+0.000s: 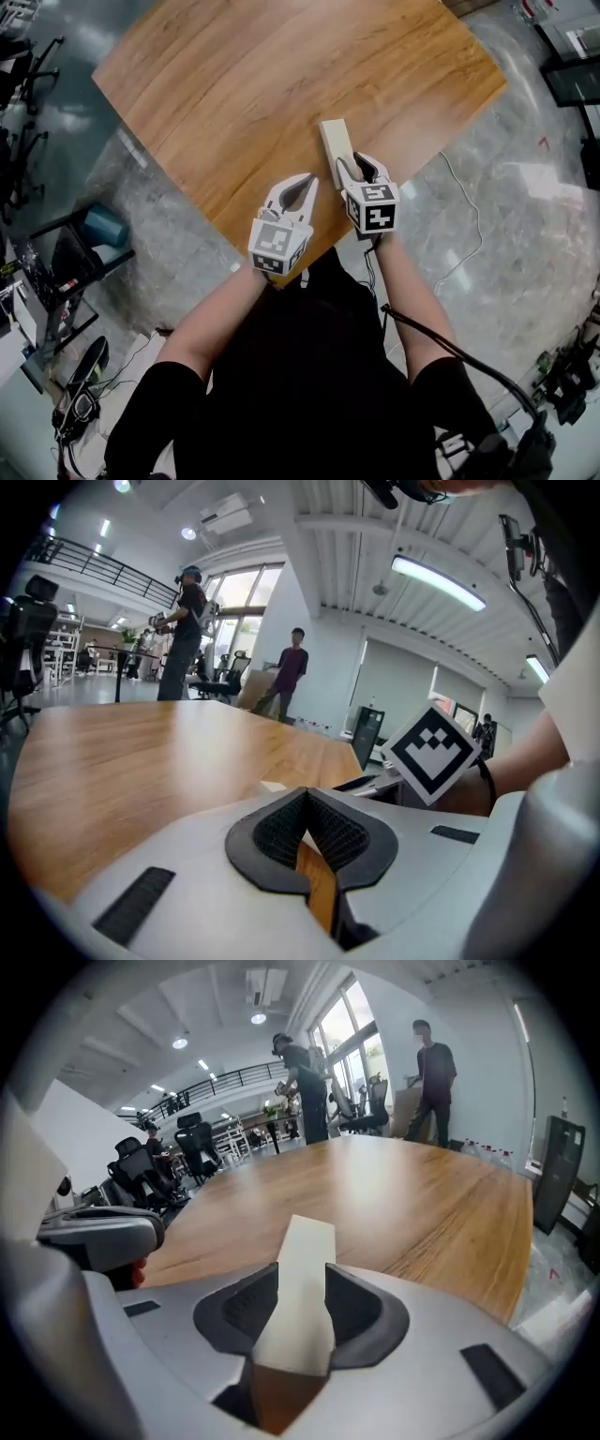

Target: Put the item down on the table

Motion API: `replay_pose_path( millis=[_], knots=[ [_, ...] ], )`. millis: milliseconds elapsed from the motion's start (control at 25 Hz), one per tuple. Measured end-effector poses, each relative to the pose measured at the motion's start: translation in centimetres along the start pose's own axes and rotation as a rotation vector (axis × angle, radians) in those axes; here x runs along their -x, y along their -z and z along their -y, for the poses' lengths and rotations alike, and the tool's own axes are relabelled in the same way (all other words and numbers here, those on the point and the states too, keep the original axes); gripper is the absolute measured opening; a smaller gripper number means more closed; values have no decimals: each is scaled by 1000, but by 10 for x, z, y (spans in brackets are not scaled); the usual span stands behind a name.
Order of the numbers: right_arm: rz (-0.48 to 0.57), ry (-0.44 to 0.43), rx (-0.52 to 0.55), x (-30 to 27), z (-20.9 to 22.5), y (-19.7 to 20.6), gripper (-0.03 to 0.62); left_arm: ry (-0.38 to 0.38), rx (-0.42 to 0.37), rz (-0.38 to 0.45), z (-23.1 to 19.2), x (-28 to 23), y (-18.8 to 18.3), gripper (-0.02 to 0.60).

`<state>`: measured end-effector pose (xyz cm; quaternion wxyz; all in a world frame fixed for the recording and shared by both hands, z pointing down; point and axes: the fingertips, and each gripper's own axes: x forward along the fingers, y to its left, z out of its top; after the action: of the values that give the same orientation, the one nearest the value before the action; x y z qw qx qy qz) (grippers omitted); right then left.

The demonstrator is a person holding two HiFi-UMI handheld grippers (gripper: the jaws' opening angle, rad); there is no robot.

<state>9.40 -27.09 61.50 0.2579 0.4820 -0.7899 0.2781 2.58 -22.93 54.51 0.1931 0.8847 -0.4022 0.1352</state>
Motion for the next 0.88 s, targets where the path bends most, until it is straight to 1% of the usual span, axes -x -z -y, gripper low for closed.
replay_pose_path(
  millis=[80,160,280,360,560,600,640,760,880],
  knots=[
    [-33,-31,-8,-10,-1,4,129,-3,9,-7,-3,-2,2,3],
    [-39,-57,-21,-15,-1,6,170,-6,20,-10,-5,-3,3,3],
    [-45,-89,-56,-22,-3,8,203,-9,32,-14,-8,-5,5,3],
    [-62,-111,-68,-28,-9,12,210,-11,37,-18,-10,-6,6,3],
    [-90,-128,-41,-38,-30,15,208,-17,48,-19,-15,-5,6,3],
    [-89,-123,-23,-39,-34,14,176,-19,49,-20,-16,-5,6,3],
    [-86,-114,-2,-40,-36,13,165,-20,51,-21,-18,-5,6,3],
    [-70,-81,50,-38,-36,11,149,-26,56,-18,-22,-3,7,3],
    [-32,-66,46,-26,-35,4,146,-32,58,-16,-23,0,7,3]
  ],
)
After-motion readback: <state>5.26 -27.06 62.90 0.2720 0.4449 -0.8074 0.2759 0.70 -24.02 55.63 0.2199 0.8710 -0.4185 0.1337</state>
